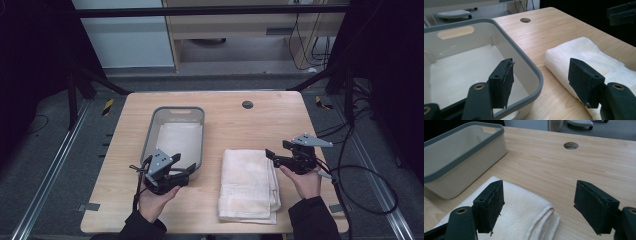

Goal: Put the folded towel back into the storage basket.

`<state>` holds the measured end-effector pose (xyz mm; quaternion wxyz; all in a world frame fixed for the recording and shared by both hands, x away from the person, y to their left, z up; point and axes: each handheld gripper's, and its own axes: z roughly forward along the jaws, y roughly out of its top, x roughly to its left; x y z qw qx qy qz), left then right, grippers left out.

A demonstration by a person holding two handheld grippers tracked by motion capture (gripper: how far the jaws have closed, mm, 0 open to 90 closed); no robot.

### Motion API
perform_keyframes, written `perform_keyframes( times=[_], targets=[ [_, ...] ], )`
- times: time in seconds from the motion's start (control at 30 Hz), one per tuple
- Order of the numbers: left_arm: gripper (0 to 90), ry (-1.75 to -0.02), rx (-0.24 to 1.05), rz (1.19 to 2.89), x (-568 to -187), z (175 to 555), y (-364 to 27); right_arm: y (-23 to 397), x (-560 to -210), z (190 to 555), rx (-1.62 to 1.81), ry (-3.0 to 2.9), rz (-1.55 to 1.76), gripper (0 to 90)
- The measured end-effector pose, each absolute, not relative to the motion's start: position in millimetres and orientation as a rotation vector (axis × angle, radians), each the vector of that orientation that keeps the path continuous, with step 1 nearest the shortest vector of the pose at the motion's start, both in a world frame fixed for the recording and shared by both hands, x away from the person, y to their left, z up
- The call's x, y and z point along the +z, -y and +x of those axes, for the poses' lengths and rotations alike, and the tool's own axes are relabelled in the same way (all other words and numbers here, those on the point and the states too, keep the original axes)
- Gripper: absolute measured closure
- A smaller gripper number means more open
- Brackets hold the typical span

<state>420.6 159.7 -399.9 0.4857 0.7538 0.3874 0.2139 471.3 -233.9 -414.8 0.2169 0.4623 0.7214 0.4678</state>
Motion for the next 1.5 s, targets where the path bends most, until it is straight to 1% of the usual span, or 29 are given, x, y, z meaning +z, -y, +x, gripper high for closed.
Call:
perform_keyframes(
  times=[0.13, 0.43, 0.7, 0.83, 1.03, 1.5],
  targets=[
    [36.4, -0.93, 0.495, 1.85, -403.2, 417.6, -152.0, 232.9, -417.4, 470.2, 1.284, -2.009, 1.271, 23.3],
    [36.5, -0.901, 0.488, 1.884, -409.3, 411.6, -136.3, 238.3, -425.4, 469.6, 1.287, -2.013, 1.284, 21.7],
    [36.6, -0.886, 0.469, 1.919, -419.3, 407.6, -123.6, 235.1, -429.4, 470.5, 1.273, -2.018, 1.283, 22.5],
    [36.6, -0.874, 0.454, 1.939, -422.5, 406.8, -118.6, 232.9, -432.1, 471.1, 1.256, -2.022, 1.285, 24.1],
    [36.8, -0.869, 0.442, 1.952, -426.2, 405.6, -114.3, 230.9, -435.0, 471.5, 1.257, -2.034, 1.301, 21.9],
    [36.7, -0.85, 0.41, 2.019, -443.4, 401.9, -96.8, 228.1, -447.1, 474.4, 1.235, -2.07, 1.328, 22.3]
  ],
)
